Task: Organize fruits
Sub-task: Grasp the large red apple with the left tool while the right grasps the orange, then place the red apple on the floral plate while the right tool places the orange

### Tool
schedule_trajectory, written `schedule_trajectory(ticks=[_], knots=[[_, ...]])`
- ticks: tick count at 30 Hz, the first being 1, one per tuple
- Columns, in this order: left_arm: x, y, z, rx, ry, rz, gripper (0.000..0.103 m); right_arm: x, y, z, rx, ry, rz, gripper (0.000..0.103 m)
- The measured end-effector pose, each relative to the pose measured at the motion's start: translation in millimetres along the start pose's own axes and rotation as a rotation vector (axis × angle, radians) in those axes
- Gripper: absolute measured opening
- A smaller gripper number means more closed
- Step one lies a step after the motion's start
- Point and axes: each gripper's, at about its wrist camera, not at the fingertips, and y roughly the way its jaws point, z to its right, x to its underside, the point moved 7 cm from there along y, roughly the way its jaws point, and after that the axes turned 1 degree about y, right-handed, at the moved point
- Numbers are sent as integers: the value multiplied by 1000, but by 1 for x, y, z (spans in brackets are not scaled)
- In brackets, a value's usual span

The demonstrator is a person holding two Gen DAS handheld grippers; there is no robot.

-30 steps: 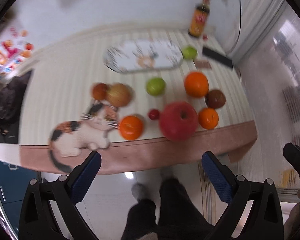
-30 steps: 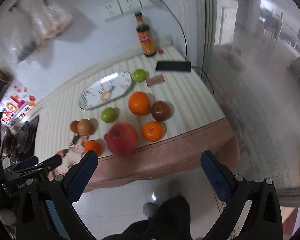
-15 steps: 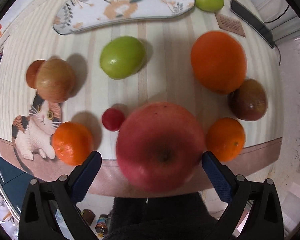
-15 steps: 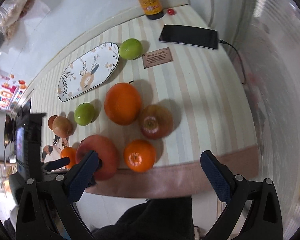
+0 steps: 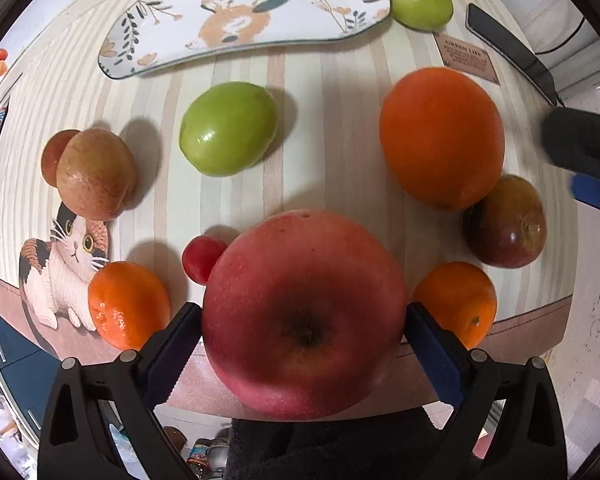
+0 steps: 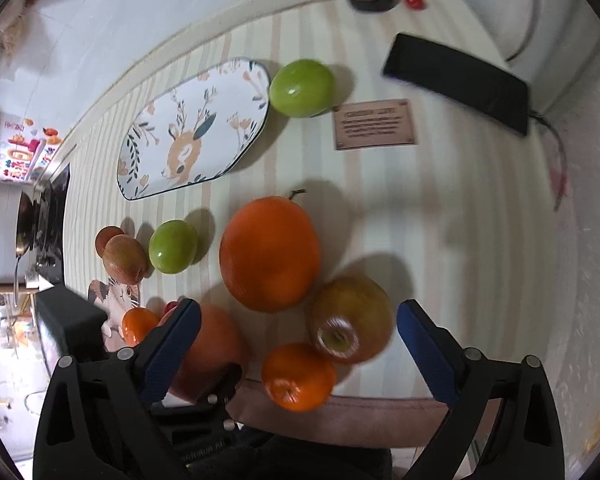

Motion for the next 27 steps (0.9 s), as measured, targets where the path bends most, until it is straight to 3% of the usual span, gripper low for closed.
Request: schedule_trajectory(ticks=[1, 5, 7, 9, 12, 18, 27], knots=[[0, -3, 0, 1, -4, 8, 101, -5, 7, -4, -8, -6, -19, 91], [-6, -11, 7, 0, 21, 22, 101, -18, 37, -16, -13, -27, -102, 88], [-7, -17, 11, 4, 28, 21, 101, -22, 54, -21, -5, -40, -152, 78], [-8, -19, 14, 13, 21, 20, 101, -24, 65, -26, -15, -45, -187, 78], [-10, -28, 13, 27, 20, 25, 101, -29, 64, -36, 26, -101, -157, 77], [-22, -58, -6, 25, 7, 71, 101, -27, 59, -30, 16, -85, -128, 76], [-60, -84, -46, 58, -15, 138, 101, -29, 29, -20, -56, -16, -70, 75]])
